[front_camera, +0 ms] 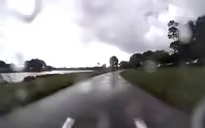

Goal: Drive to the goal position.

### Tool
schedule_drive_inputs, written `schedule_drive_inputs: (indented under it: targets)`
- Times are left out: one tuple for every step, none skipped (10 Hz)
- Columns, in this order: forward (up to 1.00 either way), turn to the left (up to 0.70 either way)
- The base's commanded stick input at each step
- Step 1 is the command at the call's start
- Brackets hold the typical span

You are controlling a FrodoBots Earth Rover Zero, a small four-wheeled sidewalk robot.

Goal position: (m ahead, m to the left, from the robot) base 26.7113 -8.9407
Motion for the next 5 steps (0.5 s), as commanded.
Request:
schedule_drive_inputs:
  targets:
    - [1.0,0.0]
    - [1.0,0.0]
    - [1.0,0.0]
    - [1.0,0.0]
    - [1.0,0.0]
